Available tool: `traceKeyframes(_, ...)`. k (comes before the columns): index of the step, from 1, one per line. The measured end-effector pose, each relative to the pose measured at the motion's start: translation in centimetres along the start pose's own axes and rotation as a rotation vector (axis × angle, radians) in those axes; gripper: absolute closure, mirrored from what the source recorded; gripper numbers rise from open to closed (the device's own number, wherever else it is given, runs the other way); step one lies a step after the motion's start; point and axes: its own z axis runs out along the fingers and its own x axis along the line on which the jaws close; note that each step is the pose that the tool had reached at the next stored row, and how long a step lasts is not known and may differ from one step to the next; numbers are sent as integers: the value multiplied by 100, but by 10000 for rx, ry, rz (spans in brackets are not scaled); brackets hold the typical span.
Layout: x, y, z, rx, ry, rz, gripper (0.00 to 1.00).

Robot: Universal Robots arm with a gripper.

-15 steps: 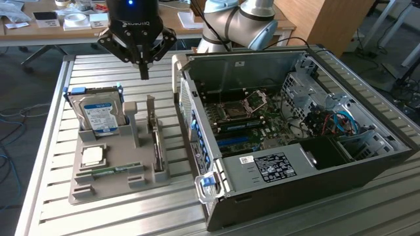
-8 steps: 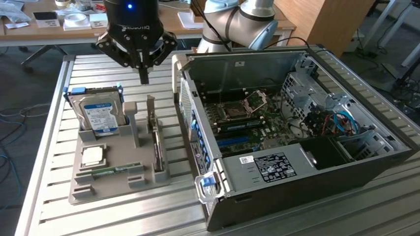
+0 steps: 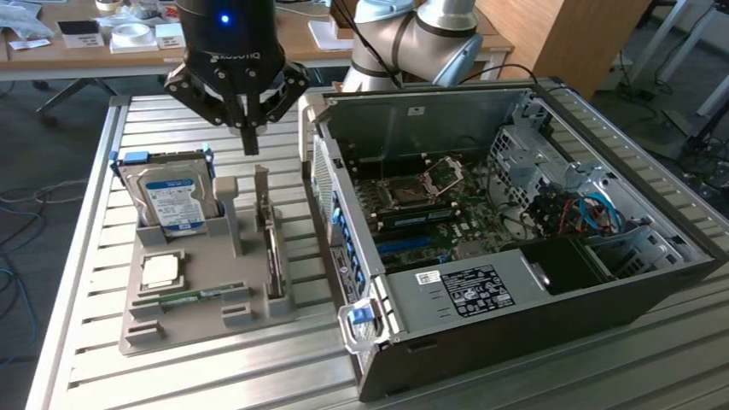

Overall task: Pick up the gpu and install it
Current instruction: 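Reach for the gpu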

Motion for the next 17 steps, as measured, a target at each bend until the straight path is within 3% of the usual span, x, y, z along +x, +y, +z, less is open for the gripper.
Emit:
traceKeyframes(9,-1,-16,0,0,0,0,89)
traceKeyframes(17,-5,-91,14,-1,-1,1,89)
